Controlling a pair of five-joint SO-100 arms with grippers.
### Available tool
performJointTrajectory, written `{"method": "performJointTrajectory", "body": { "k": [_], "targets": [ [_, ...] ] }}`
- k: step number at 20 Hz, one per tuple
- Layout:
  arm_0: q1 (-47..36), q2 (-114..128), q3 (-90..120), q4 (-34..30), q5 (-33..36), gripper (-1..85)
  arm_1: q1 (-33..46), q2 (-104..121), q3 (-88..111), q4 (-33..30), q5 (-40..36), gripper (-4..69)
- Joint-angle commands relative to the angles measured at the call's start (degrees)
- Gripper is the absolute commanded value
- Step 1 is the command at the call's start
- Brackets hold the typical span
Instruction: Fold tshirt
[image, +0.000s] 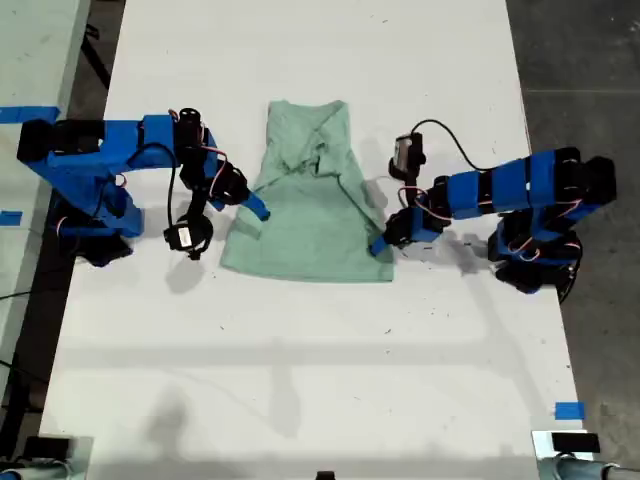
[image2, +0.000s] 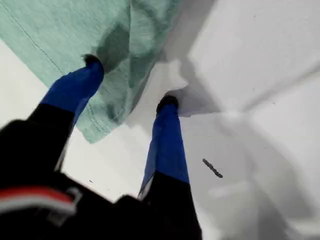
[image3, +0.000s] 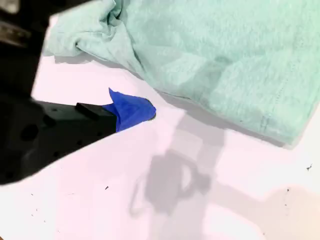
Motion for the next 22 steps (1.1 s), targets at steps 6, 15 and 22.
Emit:
{"method": "performJointTrajectory", "body": {
  "k": [6, 15, 22],
  "targets": [
    [0.09, 3.08, 0.09, -0.53, -0.44, 31.9, 0.7, -2.29, -2.02, -1.05, -1.67, 8.4],
    [0.0, 3.25, 0.62, -0.62, -0.44, 31.6, -1.23, -5.63, -7.38, 3.52, -1.05, -1.2],
    [-0.53, 3.87, 1.67, -0.79, 0.0, 31.4, -2.11, -3.69, -18.81, 19.42, -0.53, -1.2]
  ]
}}
